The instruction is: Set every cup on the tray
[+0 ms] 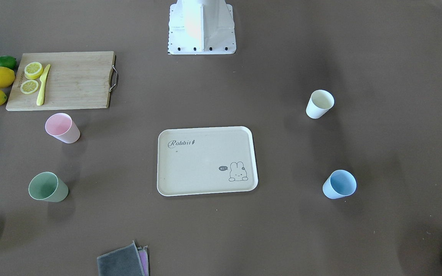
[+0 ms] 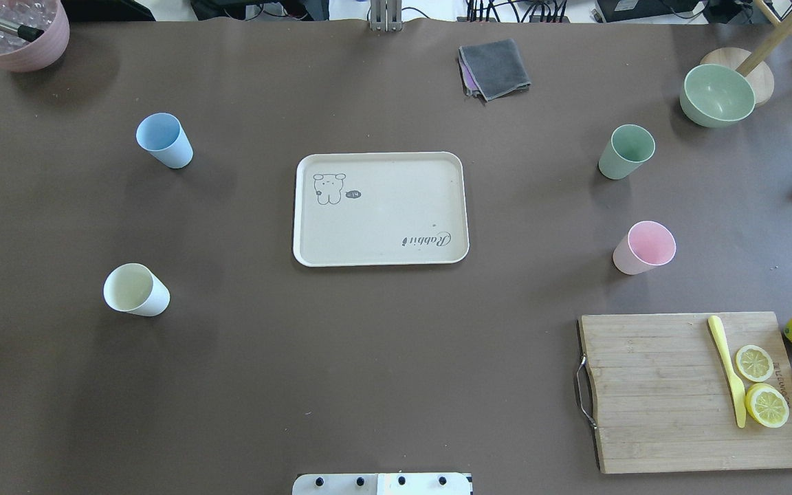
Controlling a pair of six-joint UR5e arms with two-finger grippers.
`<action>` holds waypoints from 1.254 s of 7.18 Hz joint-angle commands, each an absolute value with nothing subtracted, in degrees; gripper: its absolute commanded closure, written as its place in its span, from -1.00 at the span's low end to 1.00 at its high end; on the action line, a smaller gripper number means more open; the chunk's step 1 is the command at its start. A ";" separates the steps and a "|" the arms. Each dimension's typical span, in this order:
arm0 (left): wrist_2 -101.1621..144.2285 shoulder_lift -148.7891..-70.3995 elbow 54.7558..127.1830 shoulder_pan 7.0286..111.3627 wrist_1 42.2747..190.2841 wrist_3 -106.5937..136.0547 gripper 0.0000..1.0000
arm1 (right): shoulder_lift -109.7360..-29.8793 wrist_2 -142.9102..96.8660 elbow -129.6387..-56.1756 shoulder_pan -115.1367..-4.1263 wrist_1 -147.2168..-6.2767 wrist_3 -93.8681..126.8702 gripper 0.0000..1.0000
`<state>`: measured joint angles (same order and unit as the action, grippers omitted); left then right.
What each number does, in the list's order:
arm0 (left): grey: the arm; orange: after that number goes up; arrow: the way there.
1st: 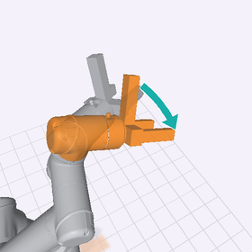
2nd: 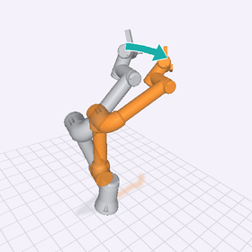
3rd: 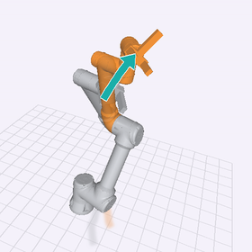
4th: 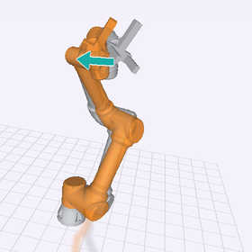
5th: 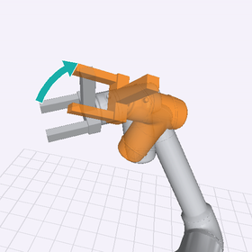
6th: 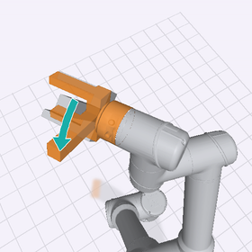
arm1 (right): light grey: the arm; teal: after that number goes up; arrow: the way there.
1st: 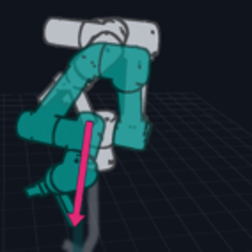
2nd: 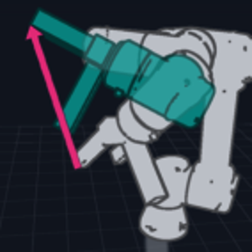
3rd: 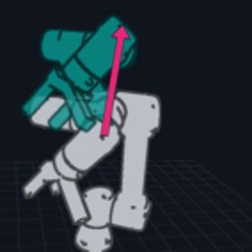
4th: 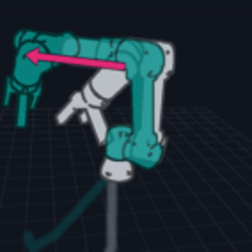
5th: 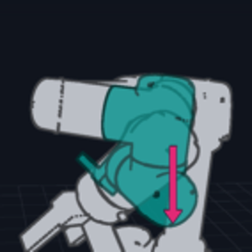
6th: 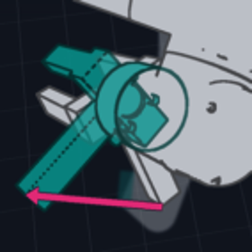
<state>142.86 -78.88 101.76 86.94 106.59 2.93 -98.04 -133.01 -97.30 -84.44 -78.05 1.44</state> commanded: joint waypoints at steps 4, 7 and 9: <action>141.95 -78.75 103.88 85.96 101.96 2.55 -0.96 | -97.91 -135.18 -97.29 -84.46 -78.05 1.49 -1.00; 132.66 -78.75 103.98 86.22 99.41 2.37 -0.96 | -97.91 -135.17 -97.56 -84.46 -77.96 1.41 -1.00; 132.97 -78.57 103.19 87.01 98.97 5.77 -0.96 | -97.47 -135.26 -97.65 -84.46 -78.05 1.58 -1.00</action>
